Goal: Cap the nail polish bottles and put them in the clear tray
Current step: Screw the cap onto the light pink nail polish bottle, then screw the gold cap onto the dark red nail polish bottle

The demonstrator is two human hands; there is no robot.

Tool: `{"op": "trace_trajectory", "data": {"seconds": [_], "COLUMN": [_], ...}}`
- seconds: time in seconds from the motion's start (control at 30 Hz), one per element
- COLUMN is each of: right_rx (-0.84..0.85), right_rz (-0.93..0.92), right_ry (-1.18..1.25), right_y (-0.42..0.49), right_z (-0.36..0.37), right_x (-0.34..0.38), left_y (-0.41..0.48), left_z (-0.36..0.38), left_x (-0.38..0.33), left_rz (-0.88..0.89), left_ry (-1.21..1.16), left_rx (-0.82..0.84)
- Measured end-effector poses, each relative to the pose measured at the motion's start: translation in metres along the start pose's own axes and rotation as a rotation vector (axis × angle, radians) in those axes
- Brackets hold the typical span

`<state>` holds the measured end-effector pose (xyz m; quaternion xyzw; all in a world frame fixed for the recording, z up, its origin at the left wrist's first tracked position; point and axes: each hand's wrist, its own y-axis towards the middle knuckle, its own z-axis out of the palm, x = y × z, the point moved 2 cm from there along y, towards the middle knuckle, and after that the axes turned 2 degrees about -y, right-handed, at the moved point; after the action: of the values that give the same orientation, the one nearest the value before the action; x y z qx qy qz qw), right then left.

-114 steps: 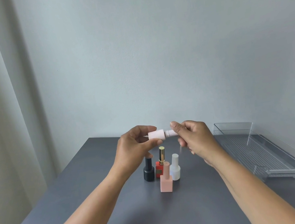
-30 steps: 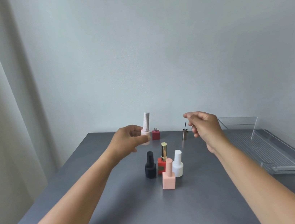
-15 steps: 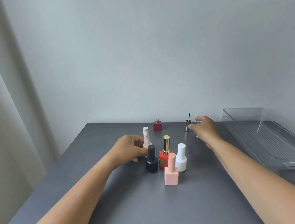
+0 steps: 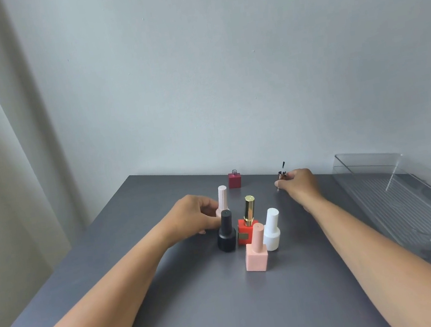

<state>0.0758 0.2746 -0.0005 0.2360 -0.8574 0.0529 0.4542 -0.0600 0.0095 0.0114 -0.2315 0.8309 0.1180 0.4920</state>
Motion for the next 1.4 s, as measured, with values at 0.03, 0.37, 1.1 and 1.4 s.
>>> {"op": "trace_trajectory", "data": {"seconds": [0.03,0.37,1.1,1.4], "right_rx": [0.002,-0.006,0.003,0.062], "right_rz": [0.0,0.018,0.031,0.058], "right_ry": [-0.006,0.011,0.292,0.344], "right_y": [0.0,-0.005,-0.013,-0.022], "right_z": [0.0,-0.006,-0.014,-0.022], "right_x": [0.0,0.003,-0.006,-0.001], "left_y": [-0.001,0.026,0.129,0.106], "left_z": [0.0,-0.03,0.019,0.009], "left_x": [-0.001,-0.003,0.0,-0.005], "left_rz": [0.004,-0.032,-0.05,-0.012], "left_ry": [-0.006,0.05,0.277,0.011], "left_rx": [0.011,0.015,-0.326,-0.317]}}
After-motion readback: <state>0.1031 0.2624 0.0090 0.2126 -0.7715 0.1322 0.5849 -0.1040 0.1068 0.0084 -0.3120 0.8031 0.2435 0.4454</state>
